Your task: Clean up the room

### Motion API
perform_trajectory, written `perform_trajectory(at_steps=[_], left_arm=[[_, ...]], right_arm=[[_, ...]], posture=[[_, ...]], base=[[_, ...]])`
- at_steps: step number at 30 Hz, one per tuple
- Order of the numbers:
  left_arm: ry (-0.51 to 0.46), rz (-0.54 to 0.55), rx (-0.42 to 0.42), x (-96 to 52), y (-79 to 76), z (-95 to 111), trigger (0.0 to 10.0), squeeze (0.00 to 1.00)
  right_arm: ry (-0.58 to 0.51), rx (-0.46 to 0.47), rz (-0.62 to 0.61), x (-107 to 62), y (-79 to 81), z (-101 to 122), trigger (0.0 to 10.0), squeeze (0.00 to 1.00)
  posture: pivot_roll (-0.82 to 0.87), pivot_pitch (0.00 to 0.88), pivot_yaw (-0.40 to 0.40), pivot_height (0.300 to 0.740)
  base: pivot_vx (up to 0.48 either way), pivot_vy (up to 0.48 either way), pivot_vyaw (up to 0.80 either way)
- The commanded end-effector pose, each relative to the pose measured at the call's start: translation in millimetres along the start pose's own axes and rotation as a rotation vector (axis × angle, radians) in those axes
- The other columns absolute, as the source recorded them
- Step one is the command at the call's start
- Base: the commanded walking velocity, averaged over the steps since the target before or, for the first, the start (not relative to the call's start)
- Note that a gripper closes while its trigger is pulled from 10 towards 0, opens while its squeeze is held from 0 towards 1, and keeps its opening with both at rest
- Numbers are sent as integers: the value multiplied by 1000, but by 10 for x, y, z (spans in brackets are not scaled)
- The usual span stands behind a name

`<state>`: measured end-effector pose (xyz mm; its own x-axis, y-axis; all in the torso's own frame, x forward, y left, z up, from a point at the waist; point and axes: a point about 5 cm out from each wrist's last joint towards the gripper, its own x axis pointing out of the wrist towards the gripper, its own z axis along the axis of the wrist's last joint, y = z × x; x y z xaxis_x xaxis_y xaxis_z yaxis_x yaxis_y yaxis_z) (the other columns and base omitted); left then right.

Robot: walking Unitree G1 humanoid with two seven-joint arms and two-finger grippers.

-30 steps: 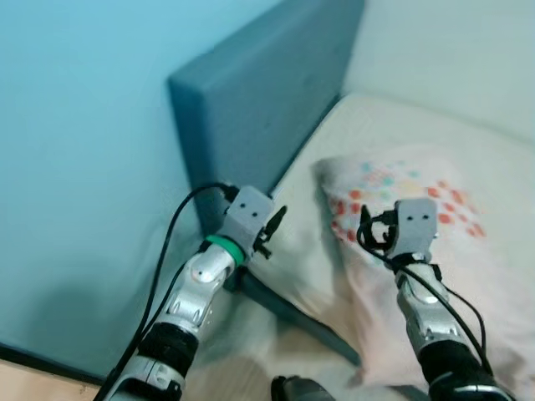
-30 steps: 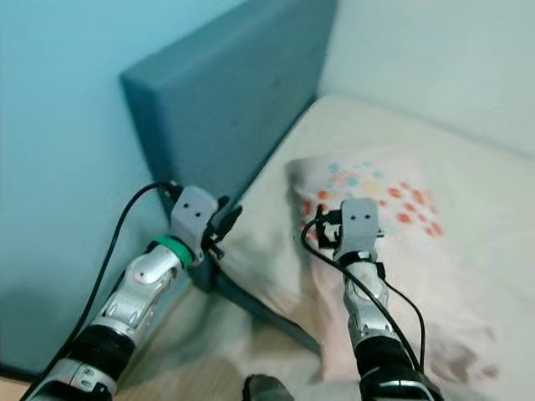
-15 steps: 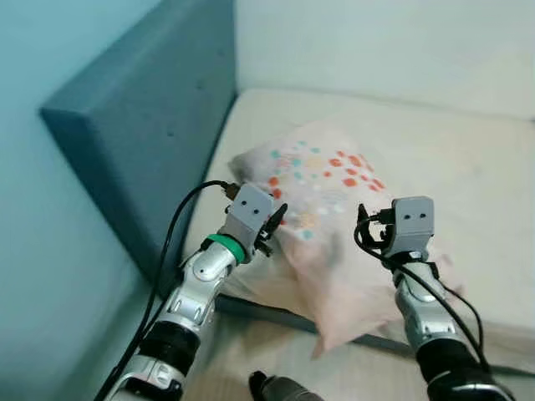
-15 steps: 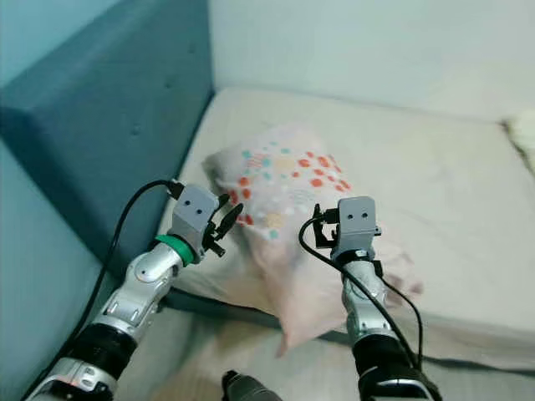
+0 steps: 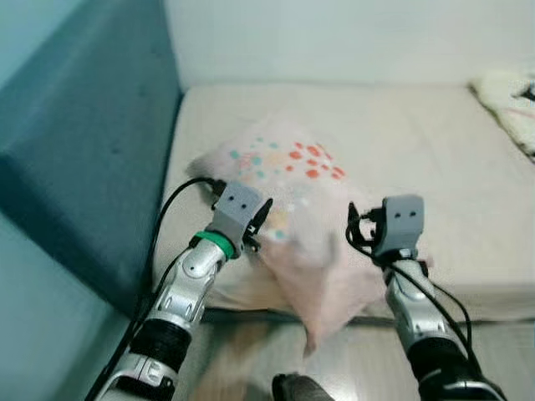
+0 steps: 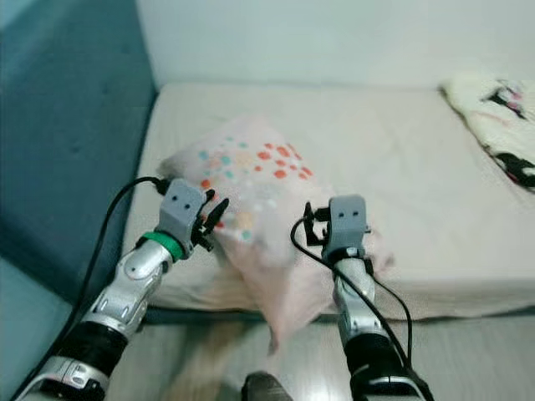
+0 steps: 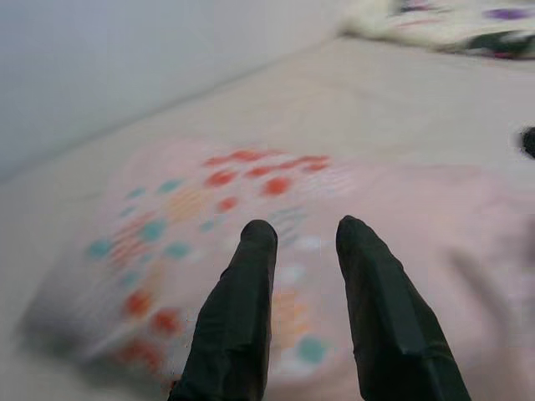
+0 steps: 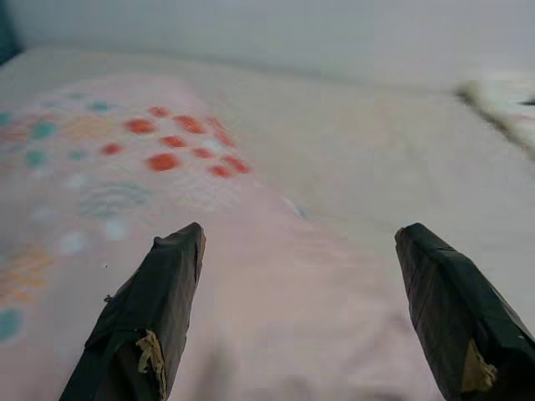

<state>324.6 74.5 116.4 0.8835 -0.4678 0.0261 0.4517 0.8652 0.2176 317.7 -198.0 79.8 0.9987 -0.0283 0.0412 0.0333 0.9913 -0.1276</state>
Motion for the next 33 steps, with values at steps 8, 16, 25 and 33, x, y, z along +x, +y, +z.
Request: perform_trajectory(at_steps=[8,16,25,33], left_arm=[[1,21,6,2,20,-15,10000,0],[-8,9,-2,-6,-6,-7,10000,0],[-14,-17,-3,-35,-42,-20,10000,0],[-3,-26,-11,-47,-64,-37,10000,0]], right_arm=[[9,-7,11,-7,33,-22,10000,0],[9,-6,13,-4,42,-21,10000,0],[9,-1,34,-5,66,-22,10000,0],[8,19,106,-22,174,-29,10000,0]], posture=[[-86,0,50,740],[-85,0,52,740],[-85,0,53,740],[-83,0,53,740]], base=[[465,0,-243],[273,0,0],[0,0,0],[0,0,0]])
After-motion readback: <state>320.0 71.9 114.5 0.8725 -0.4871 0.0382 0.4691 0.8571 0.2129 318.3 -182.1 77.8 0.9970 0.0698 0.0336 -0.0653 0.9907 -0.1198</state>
